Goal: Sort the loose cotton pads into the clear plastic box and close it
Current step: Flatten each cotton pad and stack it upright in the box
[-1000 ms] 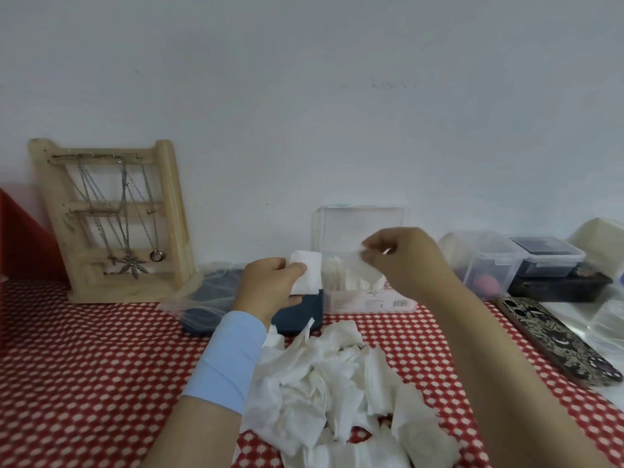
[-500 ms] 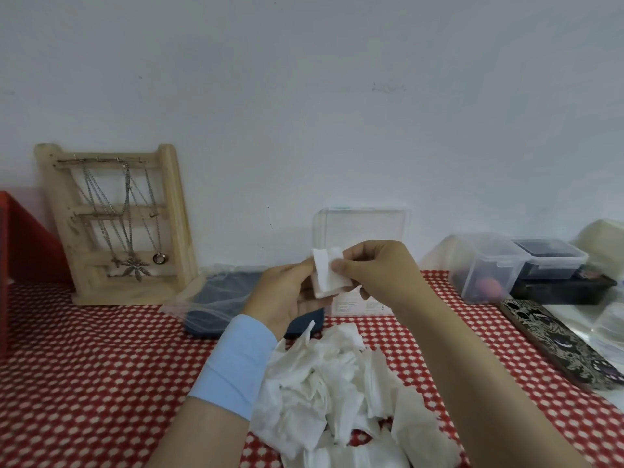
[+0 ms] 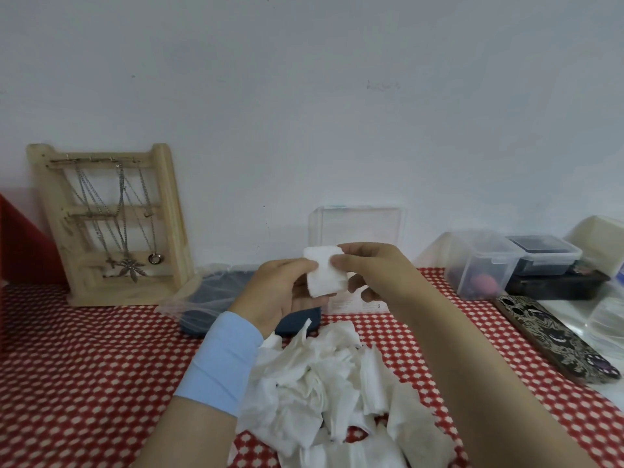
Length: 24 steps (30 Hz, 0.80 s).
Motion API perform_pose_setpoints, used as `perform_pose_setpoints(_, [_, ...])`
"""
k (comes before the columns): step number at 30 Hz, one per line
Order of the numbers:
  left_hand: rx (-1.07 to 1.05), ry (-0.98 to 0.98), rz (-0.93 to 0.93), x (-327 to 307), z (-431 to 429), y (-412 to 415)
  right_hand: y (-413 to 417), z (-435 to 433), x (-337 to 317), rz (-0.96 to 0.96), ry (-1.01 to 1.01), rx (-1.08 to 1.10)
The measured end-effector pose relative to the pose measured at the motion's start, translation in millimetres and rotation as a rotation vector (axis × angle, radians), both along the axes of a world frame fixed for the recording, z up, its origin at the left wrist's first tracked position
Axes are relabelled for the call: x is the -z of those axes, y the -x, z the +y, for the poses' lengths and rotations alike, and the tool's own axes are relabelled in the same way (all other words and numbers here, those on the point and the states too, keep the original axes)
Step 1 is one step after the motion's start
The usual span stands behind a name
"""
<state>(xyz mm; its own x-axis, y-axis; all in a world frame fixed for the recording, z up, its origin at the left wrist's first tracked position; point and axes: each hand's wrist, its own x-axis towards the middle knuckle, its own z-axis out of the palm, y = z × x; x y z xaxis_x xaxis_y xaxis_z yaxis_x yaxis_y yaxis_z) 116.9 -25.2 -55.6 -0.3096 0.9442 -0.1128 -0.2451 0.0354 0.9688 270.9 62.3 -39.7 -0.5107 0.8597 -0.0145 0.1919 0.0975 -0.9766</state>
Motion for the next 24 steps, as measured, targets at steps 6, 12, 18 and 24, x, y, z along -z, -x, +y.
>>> perform_pose_setpoints(6, [-0.066,0.076,0.029,3.6,-1.2,8.5,1.1,6.3,17.1,-0.262,-0.226,-0.004])
perform_pose_setpoints(12, [-0.219,0.088,0.067,5.7,1.2,18.8,4.8,11.0,35.7,-0.770,-0.463,-0.397])
perform_pose_setpoints(18, [-0.172,0.088,0.126,9.8,1.4,16.9,10.1,12.2,43.8,-0.930,-0.557,-0.464])
perform_pose_setpoints(24, [-0.272,0.061,0.190,11.2,3.3,15.0,-9.5,17.5,11.1,-0.662,-0.555,-0.174])
